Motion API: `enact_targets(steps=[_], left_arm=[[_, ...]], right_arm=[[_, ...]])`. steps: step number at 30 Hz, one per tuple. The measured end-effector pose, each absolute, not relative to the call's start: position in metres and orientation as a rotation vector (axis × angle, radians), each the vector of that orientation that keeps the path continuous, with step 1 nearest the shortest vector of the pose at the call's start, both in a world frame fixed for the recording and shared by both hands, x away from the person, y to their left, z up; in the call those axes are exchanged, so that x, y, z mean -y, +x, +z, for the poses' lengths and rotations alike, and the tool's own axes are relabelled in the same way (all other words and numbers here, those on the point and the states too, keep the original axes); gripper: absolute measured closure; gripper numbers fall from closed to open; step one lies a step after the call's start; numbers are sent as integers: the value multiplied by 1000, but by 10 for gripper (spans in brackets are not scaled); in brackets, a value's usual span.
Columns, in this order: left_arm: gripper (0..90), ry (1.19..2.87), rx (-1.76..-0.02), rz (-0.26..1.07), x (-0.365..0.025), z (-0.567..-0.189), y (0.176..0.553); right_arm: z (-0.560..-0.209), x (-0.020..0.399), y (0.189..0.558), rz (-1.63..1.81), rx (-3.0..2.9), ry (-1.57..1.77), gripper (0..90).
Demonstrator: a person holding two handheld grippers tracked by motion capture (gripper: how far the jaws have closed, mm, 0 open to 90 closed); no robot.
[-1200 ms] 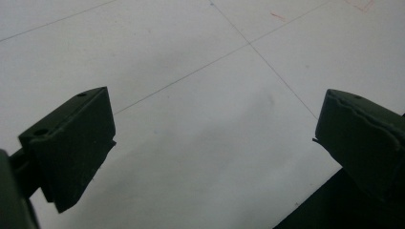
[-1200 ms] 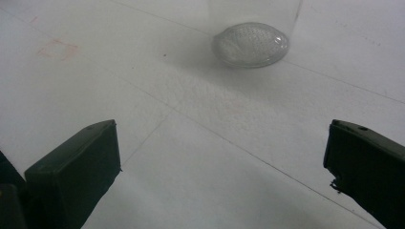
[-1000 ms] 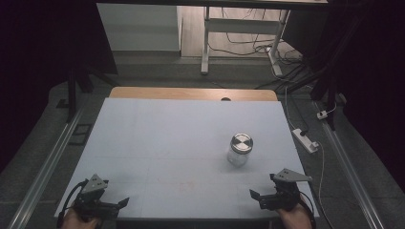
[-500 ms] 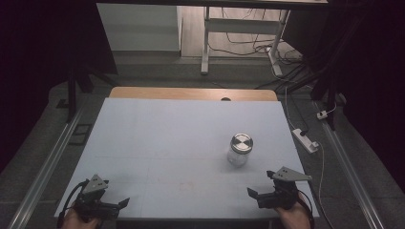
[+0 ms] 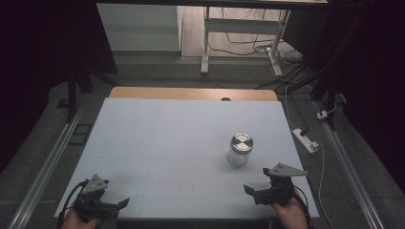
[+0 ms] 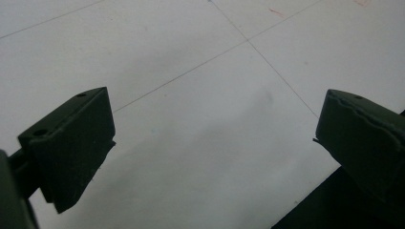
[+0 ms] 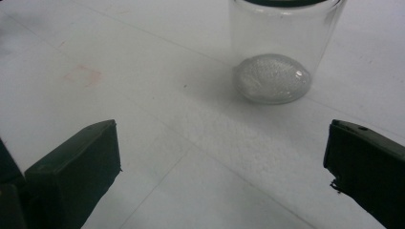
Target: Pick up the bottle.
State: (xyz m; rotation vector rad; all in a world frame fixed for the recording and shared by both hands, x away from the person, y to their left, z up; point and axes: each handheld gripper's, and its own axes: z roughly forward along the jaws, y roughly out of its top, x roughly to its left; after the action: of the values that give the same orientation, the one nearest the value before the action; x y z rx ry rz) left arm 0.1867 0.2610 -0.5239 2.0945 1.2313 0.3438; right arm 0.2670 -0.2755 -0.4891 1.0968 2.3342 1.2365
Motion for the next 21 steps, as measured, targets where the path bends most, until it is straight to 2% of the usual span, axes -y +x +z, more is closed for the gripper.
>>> enact_targets(steps=[21], left_arm=[[7,2101,-1225,337,-261,-524,187]], right_arm=[[-491,265,294,1192,-2311,1025,0]])
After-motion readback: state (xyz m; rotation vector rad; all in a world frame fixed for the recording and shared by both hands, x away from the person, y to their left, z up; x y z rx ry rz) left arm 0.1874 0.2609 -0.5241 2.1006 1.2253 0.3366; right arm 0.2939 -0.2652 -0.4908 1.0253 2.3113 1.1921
